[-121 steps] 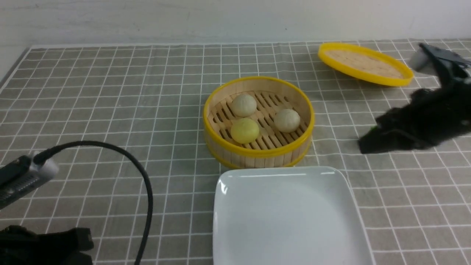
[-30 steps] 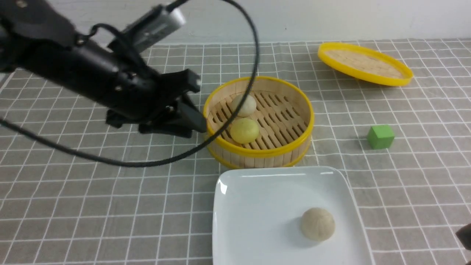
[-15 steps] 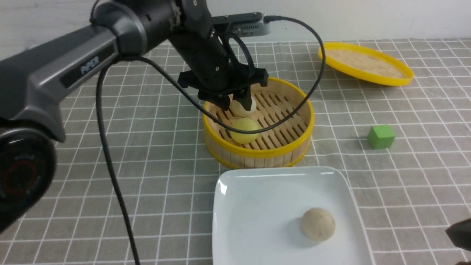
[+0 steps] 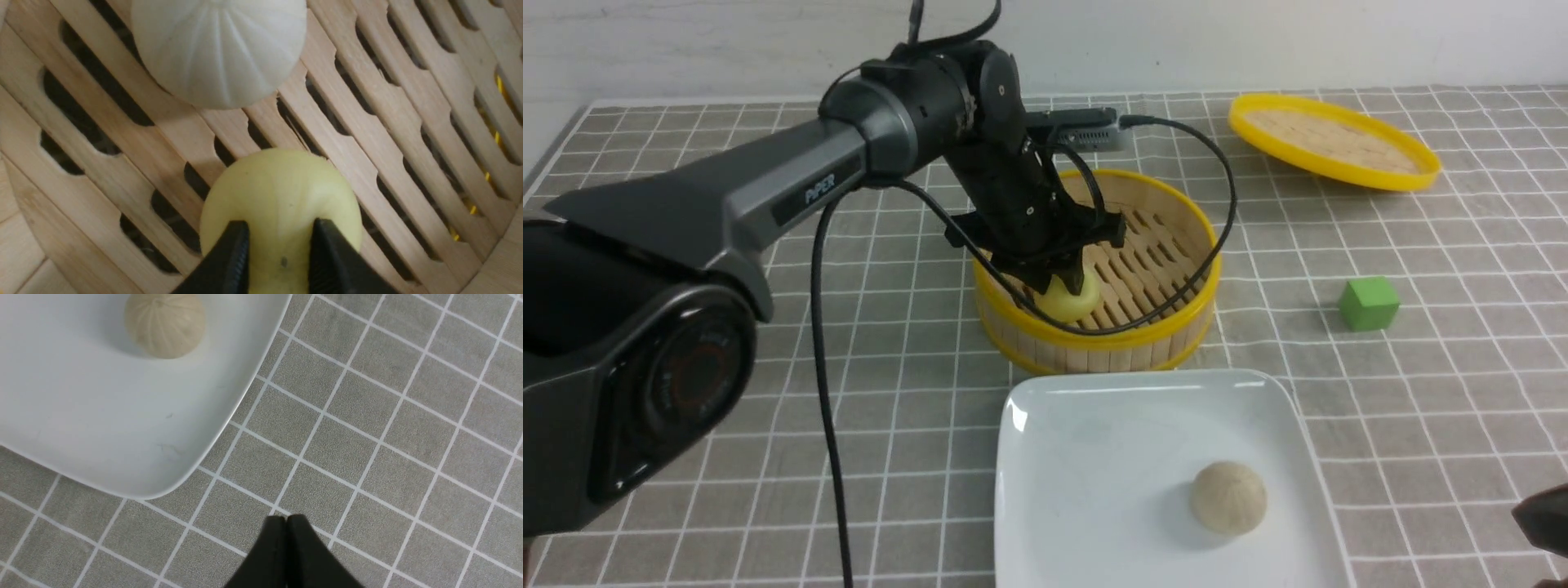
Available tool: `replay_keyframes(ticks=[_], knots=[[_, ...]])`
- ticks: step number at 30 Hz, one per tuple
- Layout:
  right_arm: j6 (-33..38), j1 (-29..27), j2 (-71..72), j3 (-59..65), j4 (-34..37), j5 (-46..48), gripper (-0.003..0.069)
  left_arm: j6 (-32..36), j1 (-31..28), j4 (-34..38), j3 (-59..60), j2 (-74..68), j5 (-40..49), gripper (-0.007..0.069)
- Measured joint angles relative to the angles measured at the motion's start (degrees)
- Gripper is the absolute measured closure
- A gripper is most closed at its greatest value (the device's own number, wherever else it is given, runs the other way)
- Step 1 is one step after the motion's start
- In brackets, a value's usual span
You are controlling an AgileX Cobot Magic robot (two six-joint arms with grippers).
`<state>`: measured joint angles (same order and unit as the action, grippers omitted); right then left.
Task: Put the steamed buns into the plate on the grey tablecloth.
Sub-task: 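Reach into the bamboo steamer and grasp a bun with the left gripper, then carry the bun from the bamboo steamer to the plate with the left gripper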
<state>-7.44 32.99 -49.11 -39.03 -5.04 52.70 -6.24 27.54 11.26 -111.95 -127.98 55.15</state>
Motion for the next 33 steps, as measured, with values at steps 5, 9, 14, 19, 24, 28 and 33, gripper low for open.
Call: replay_keyframes(ticks=[5, 9, 14, 19, 24, 28, 33], knots=[[0.00, 0.00, 0.00, 0.00, 0.00, -0.07, 0.0643, 0.96, 0.00, -2.08, -0.55, 4.35, 4.59, 0.0602], [0.00, 0.00, 0.00, 0.00, 0.00, -1.19, 0.0639, 0.99, 0.00, -4.71, -1.88, 12.63, 11.51, 0.0603], [0.00, 0.00, 0.00, 0.00, 0.00, -1.88, 0.0632, 1.81, 0.00, -7.00, 0.05, 22.45, 15.30, 0.0605], [0.00, 0.00, 0.00, 0.00, 0.00, -1.91, 0.0625, 1.81, 1.58, -2.31, 13.81, 29.02, 15.76, 0.0606], [0.00, 0.00, 0.00, 0.00, -0.13, -1.91, 0.0618, 1.24, 7.61, 0.54, 27.35, 27.10, 11.46, 0.0593], [0.00, 0.00, 0.00, 0.00, -0.10, -1.86, 0.0615, -0.74, 11.35, 0.79, 31.74, 23.51, 2.94, 0.0528], [0.00, 0.00, 0.00, 0.00, -0.15, -1.75, 0.0610, -3.10, 12.67, 1.22, 31.97, 18.61, -2.01, 0.0350]])
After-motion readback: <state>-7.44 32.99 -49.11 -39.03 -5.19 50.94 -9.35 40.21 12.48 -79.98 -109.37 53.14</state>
